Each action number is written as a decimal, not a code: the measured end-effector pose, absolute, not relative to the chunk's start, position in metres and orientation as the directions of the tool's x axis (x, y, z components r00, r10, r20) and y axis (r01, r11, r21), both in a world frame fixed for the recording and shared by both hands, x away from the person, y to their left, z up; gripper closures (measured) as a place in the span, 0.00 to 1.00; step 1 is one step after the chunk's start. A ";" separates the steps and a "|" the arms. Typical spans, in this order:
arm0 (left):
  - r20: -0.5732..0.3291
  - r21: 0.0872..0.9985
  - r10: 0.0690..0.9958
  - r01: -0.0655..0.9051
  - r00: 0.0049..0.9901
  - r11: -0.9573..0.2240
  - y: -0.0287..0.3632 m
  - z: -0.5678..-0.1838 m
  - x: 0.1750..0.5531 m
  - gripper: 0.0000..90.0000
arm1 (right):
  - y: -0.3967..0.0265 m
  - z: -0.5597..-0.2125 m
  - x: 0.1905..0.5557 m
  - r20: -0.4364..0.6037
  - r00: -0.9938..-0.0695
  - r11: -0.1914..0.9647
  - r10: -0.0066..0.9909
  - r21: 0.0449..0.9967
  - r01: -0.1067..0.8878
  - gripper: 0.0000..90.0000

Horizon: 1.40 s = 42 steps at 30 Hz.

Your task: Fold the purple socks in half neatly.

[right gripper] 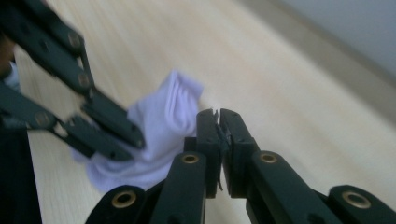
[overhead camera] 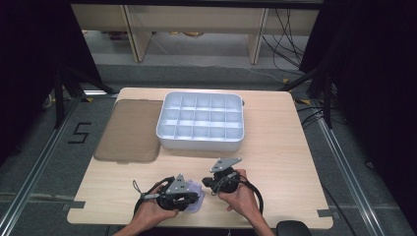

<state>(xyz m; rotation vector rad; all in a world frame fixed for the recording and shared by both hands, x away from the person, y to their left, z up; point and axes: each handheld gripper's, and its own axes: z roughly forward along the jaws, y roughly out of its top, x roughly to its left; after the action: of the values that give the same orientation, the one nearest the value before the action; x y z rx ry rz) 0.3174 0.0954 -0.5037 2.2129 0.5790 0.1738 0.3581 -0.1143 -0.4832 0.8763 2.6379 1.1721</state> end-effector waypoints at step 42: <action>-0.088 0.729 0.503 0.400 0.860 -0.556 0.125 -0.503 0.307 0.94 | -0.093 -0.489 0.349 0.082 -0.857 0.619 0.509 0.656 0.431 0.98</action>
<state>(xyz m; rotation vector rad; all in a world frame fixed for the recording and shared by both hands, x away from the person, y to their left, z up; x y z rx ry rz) 0.3071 0.1251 -0.5026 2.2305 0.6510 0.1661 0.3487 -0.0932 -0.4893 0.7943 2.7253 1.0590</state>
